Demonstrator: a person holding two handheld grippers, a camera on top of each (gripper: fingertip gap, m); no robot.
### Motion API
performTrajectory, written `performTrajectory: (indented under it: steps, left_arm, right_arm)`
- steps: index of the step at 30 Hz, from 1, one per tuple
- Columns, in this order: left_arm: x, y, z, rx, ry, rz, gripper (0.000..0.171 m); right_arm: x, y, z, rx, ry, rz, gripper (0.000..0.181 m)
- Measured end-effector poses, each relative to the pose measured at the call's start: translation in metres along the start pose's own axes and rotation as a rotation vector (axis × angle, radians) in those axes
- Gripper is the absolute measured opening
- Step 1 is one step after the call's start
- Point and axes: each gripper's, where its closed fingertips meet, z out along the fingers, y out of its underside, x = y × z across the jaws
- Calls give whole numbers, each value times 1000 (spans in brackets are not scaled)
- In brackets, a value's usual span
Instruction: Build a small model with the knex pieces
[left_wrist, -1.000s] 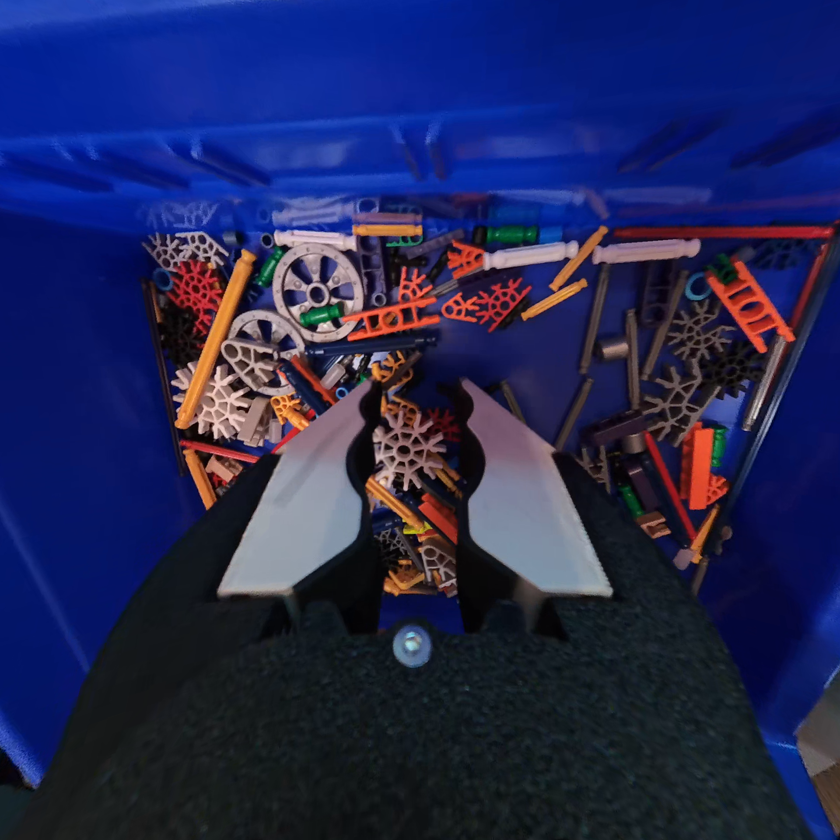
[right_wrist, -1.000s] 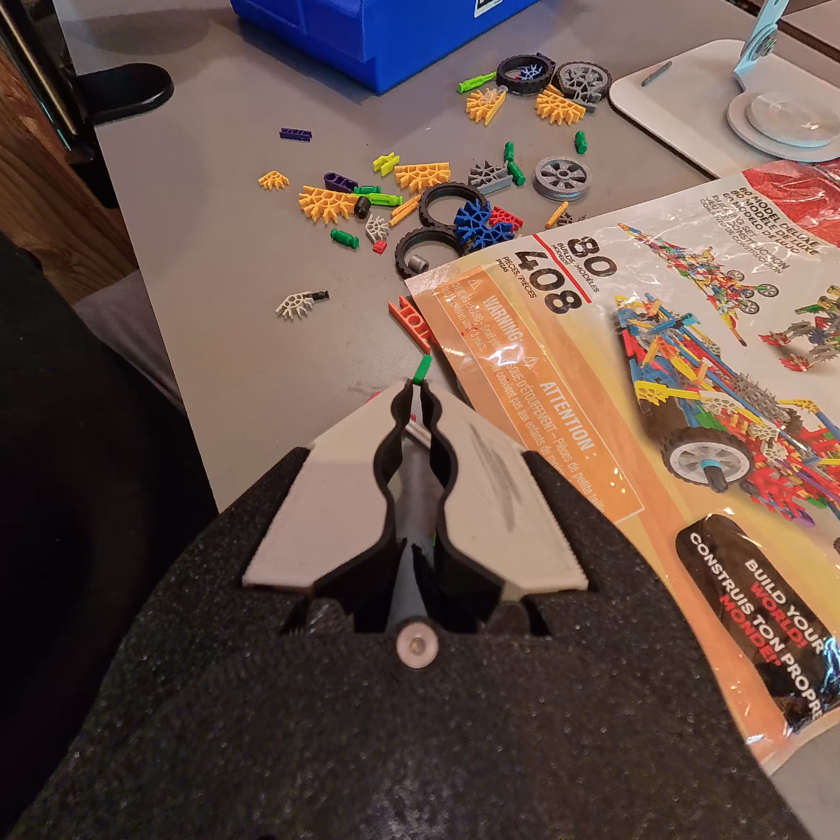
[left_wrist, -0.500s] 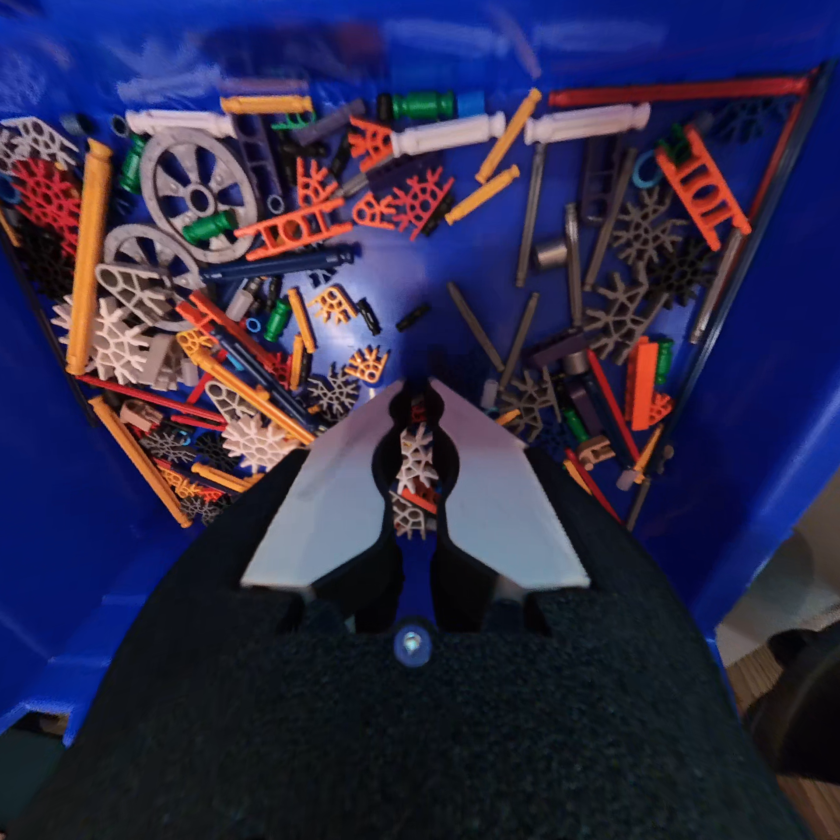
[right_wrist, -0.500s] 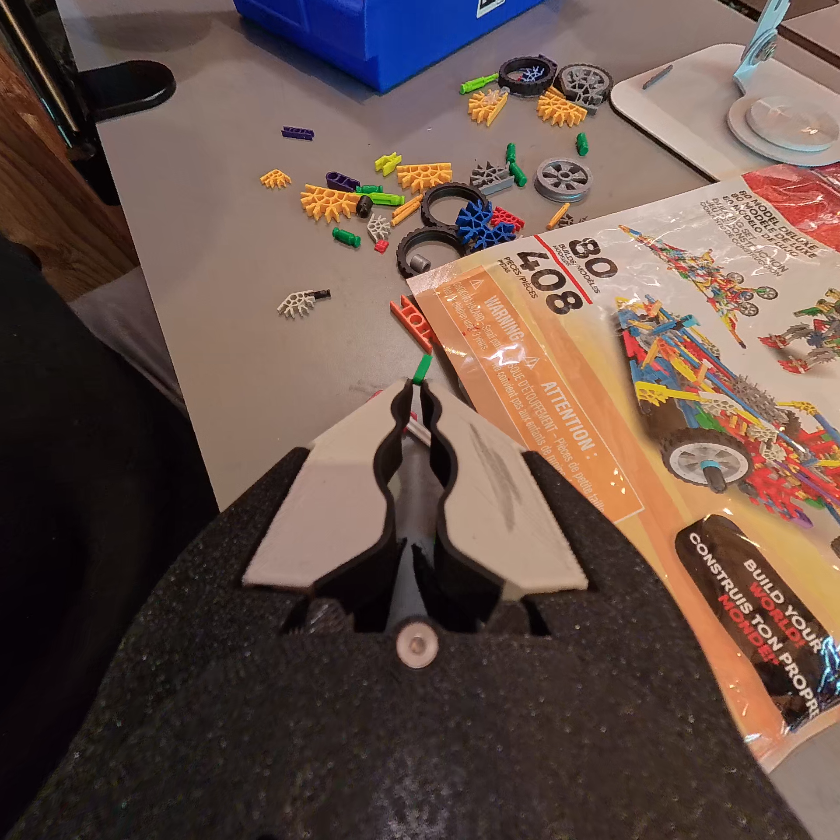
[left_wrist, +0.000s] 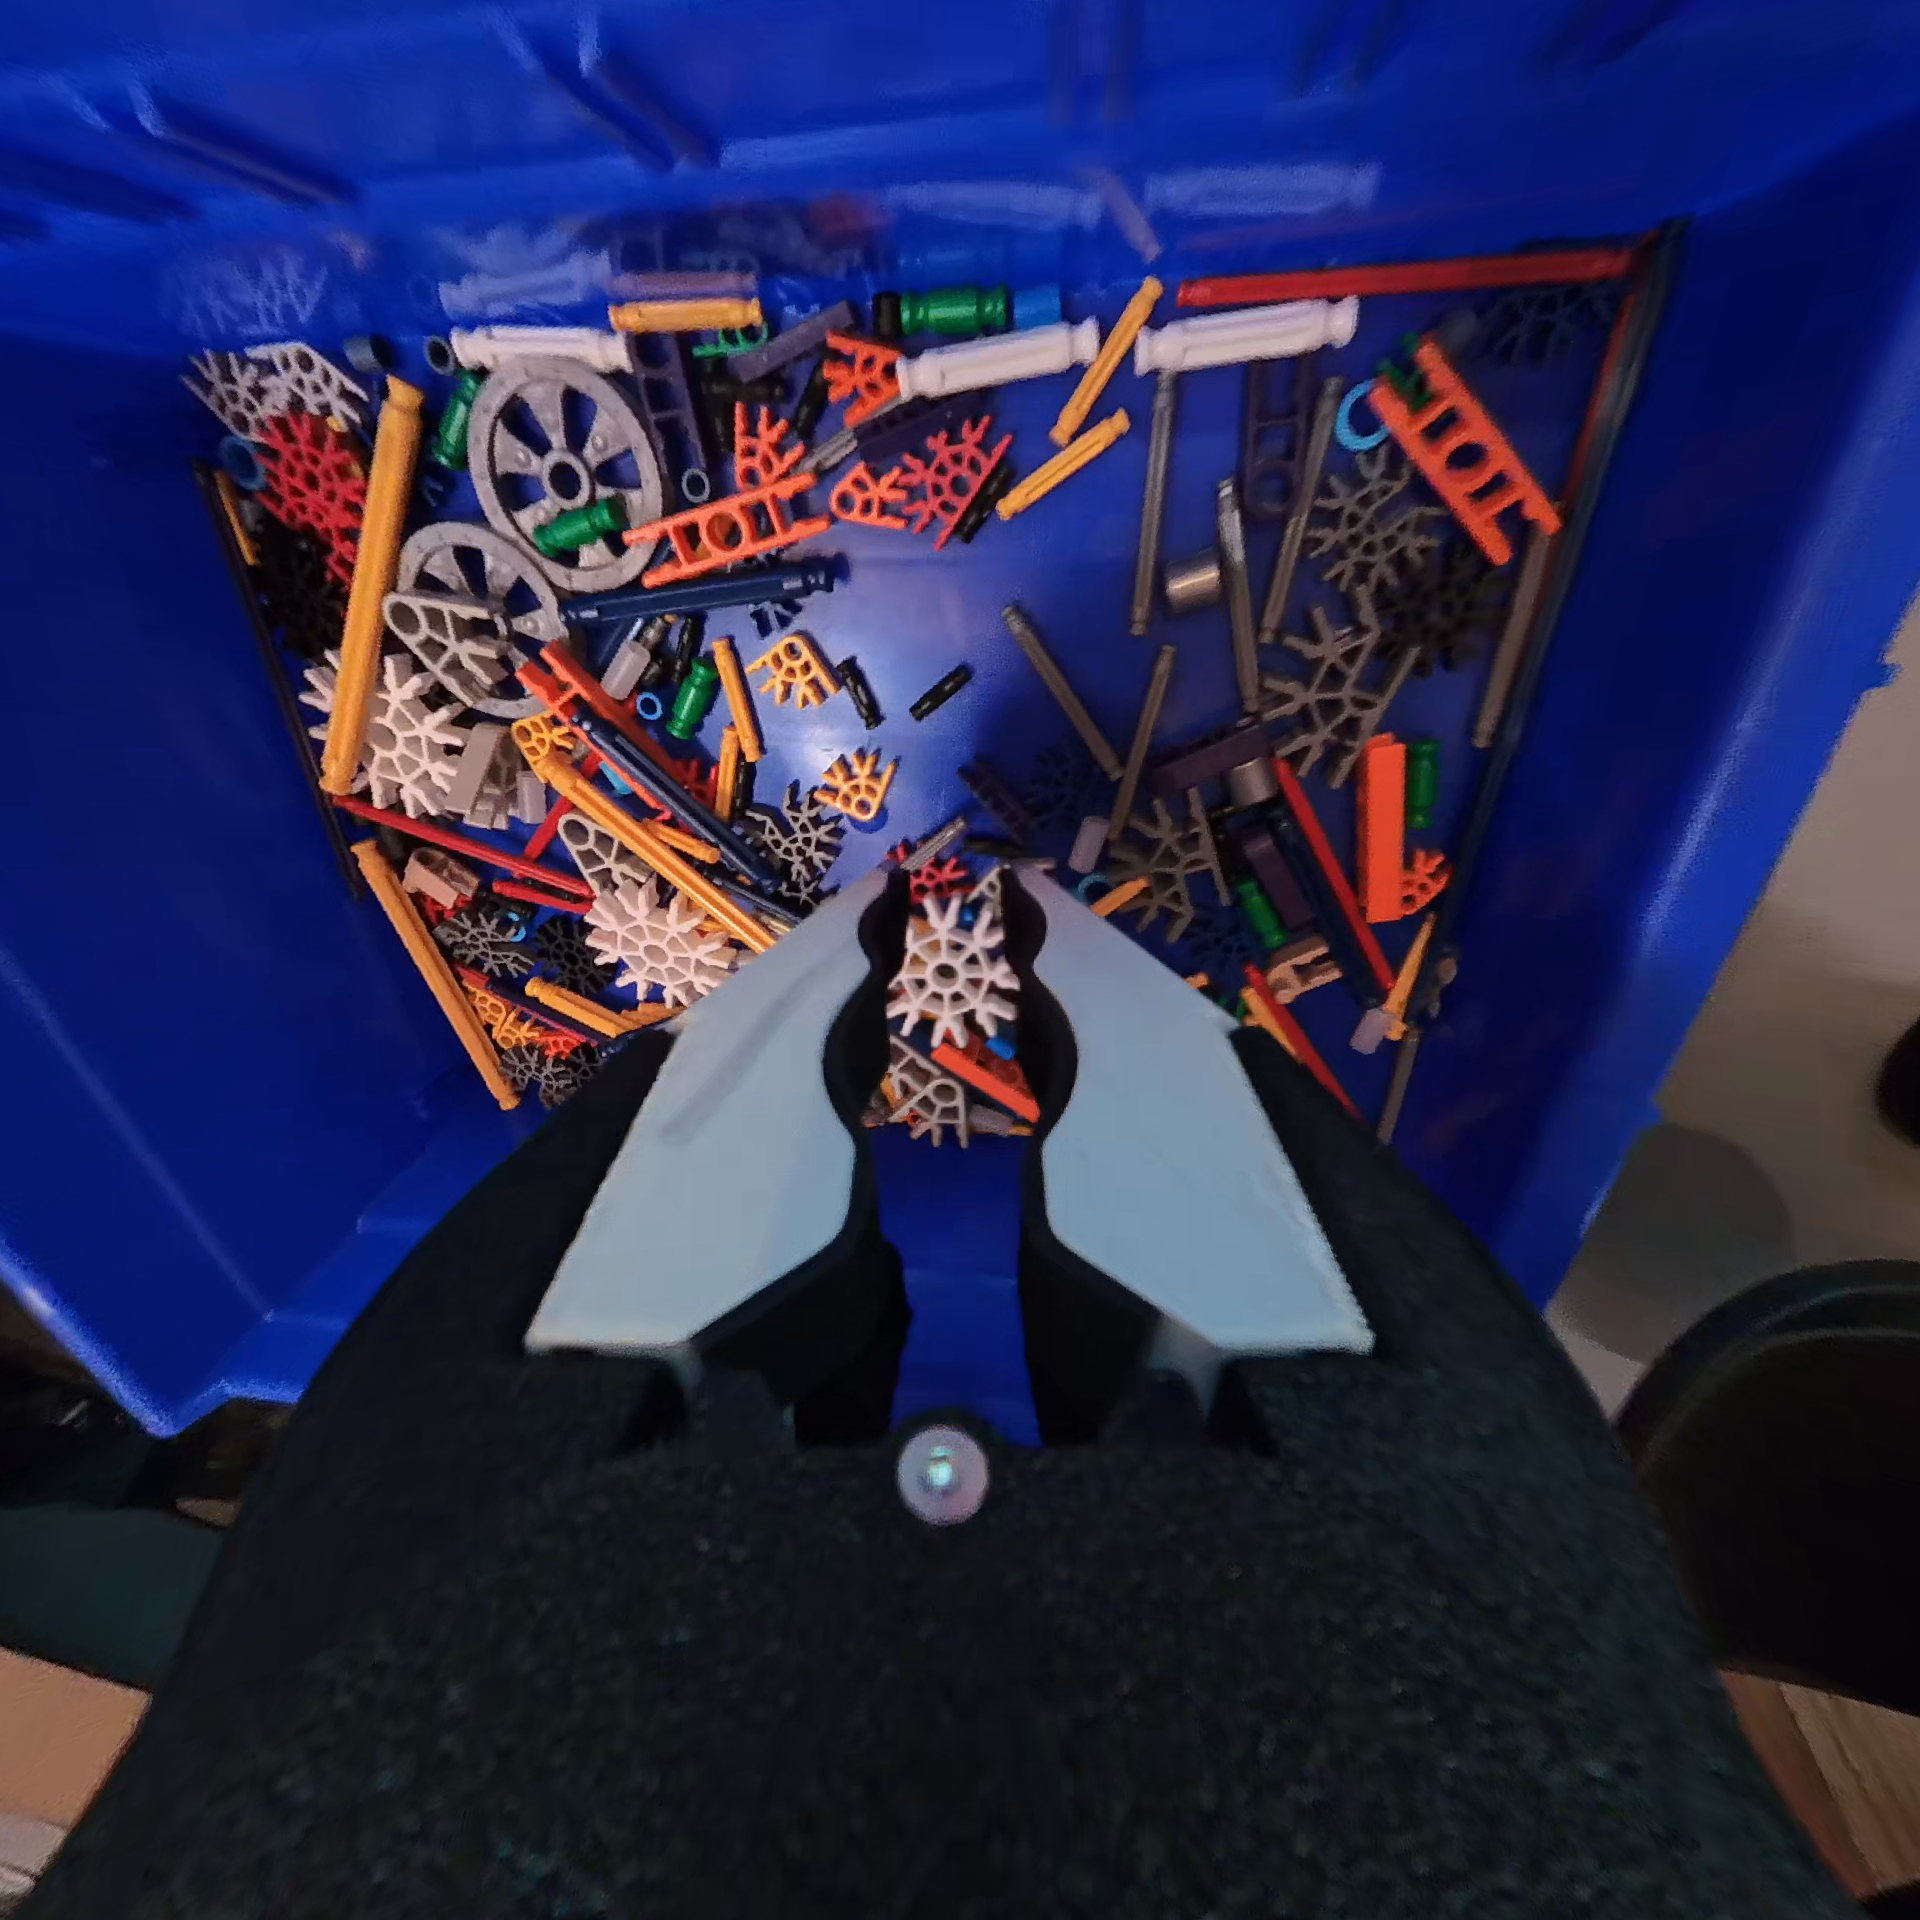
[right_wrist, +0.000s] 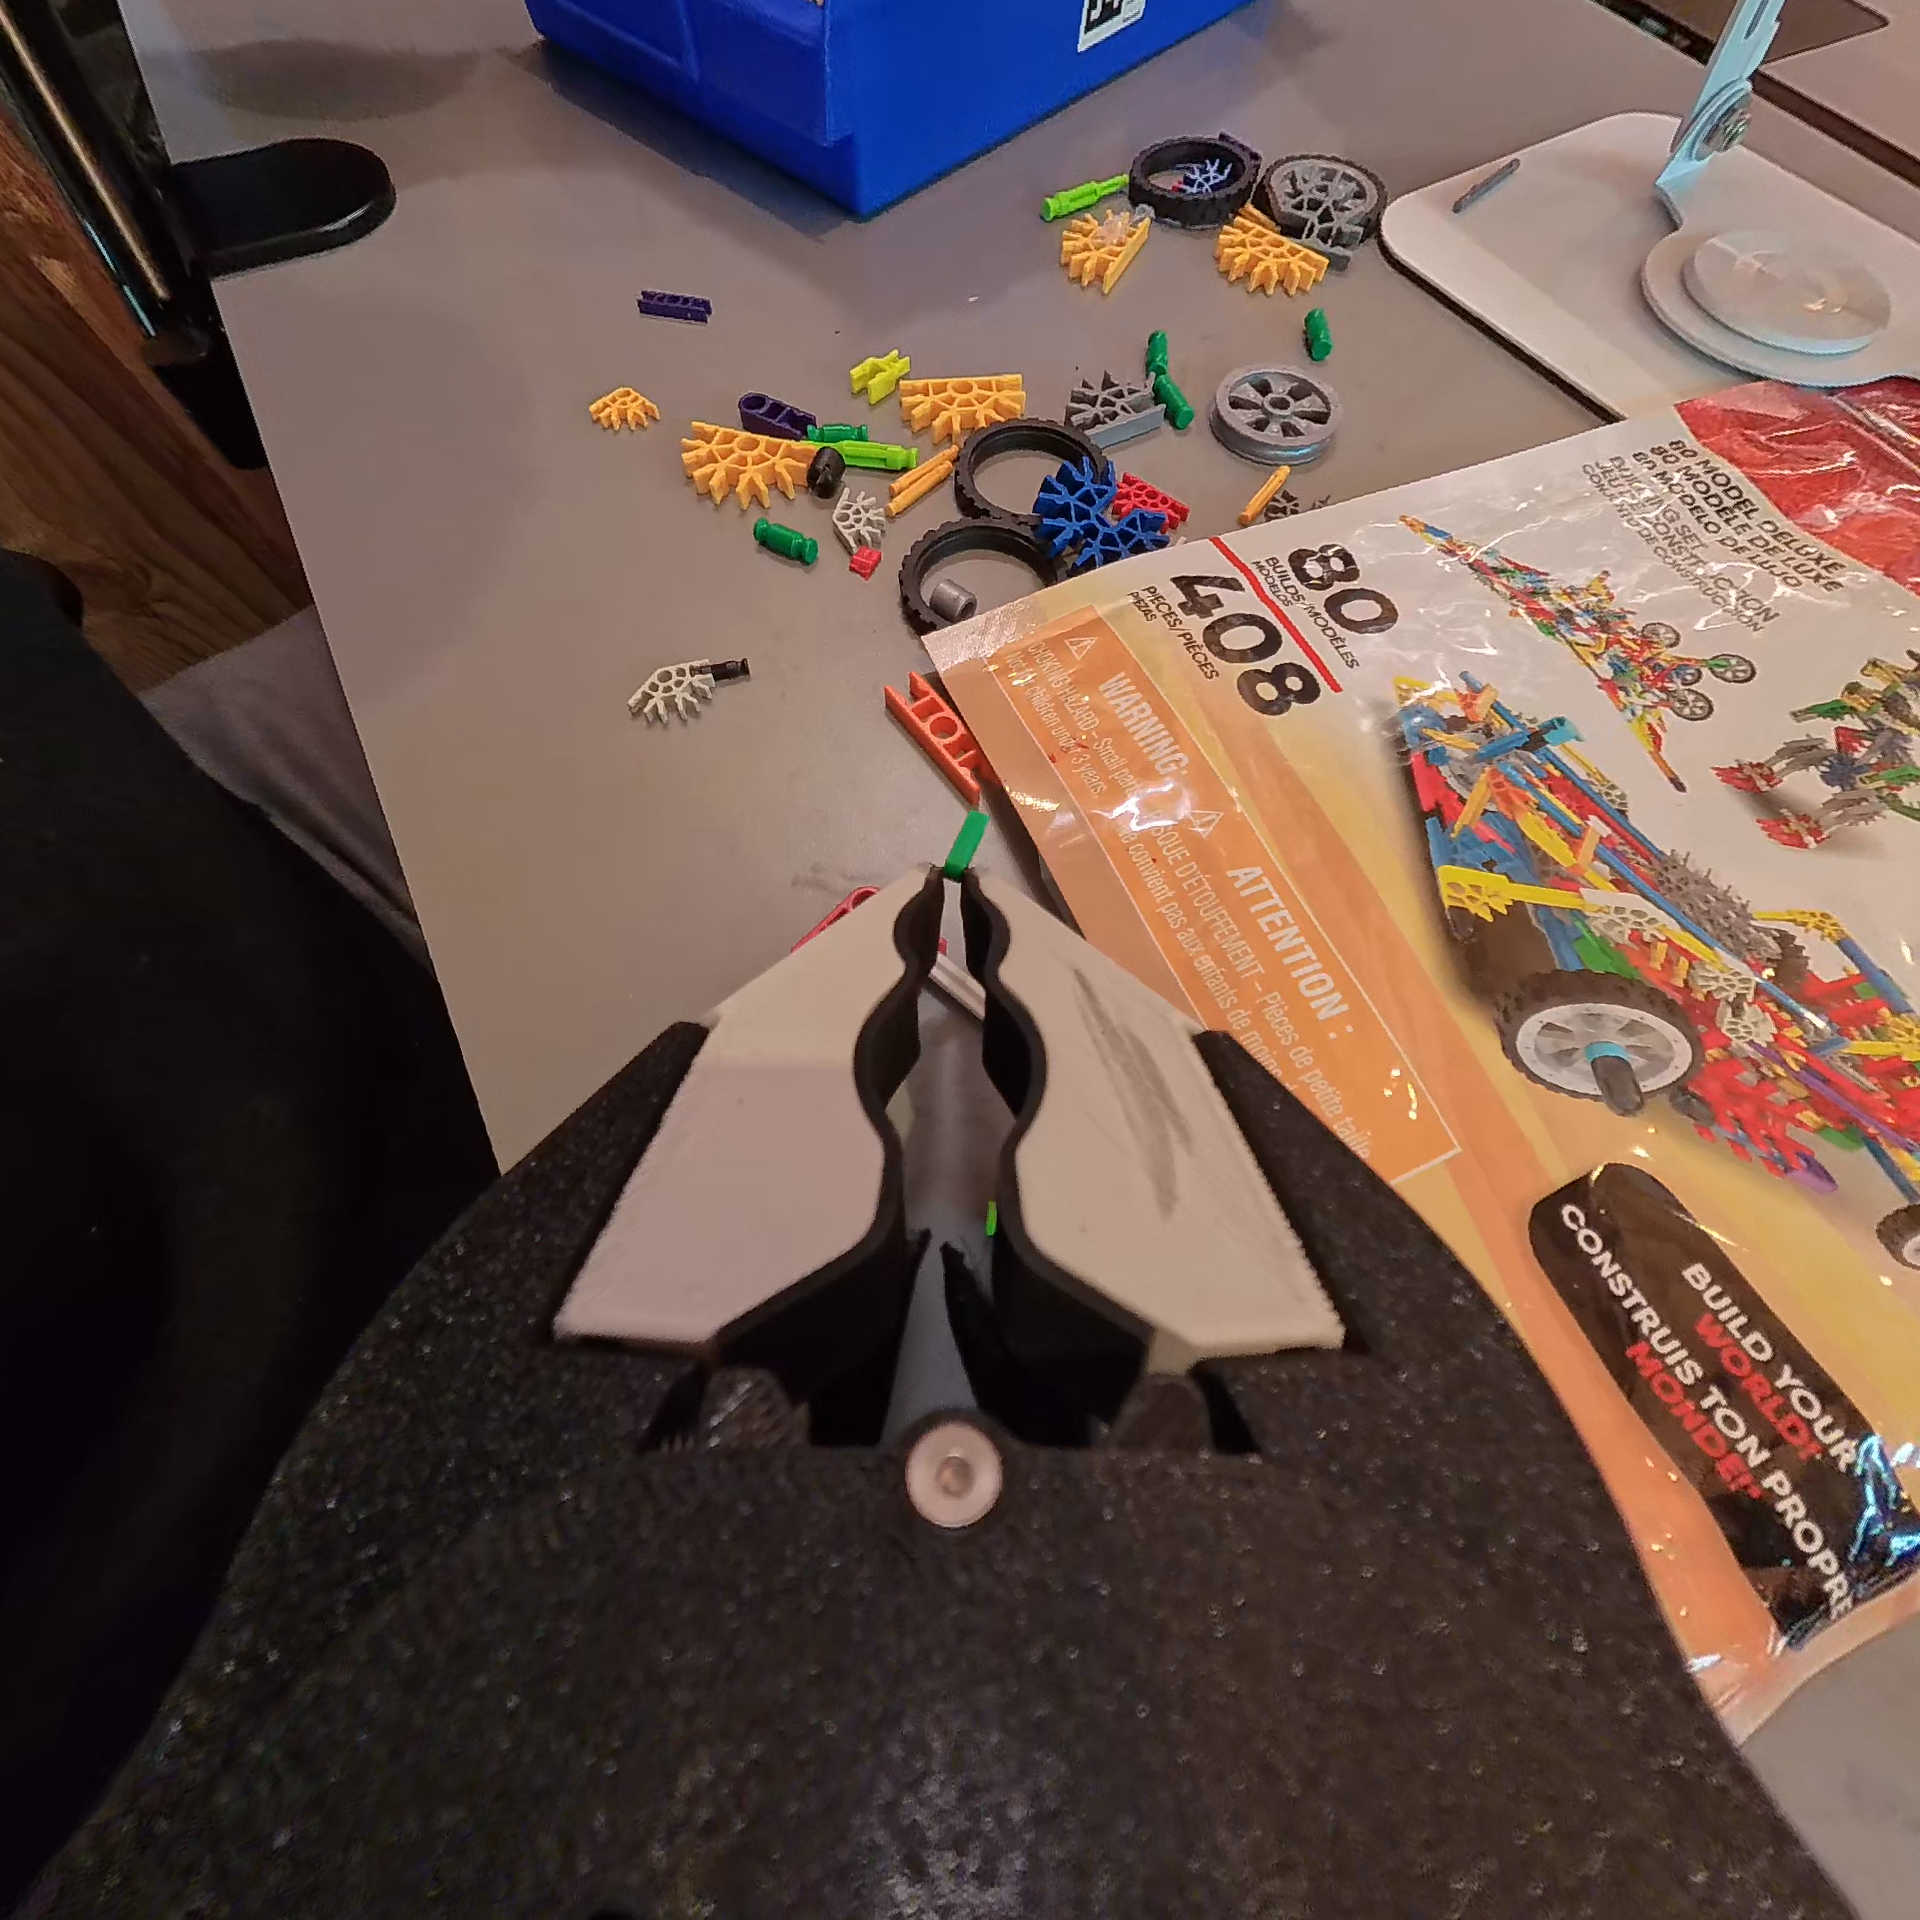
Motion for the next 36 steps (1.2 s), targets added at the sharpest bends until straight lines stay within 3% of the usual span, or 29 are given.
performTrajectory:
  steps: [6,13,19,30,36]
  left_arm:
    - [26,-26,-27,113,-42,61,17]
    - [26,-18,-28,88,-47,56,17]
    - [45,-32,-36,139,-54,97,16]
    - [29,-37,-38,160,-78,87,15]
    - [13,-24,-31,119,-91,54,15]
  right_arm:
    - [-1,0,0,-2,-5,-2,1]
    - [0,-1,-1,5,3,-8,1]
    - [-1,0,0,1,-3,-9,1]
    - [-1,0,0,3,-1,-7,1]
    - [-1,-1,-1,6,-1,-7,1]
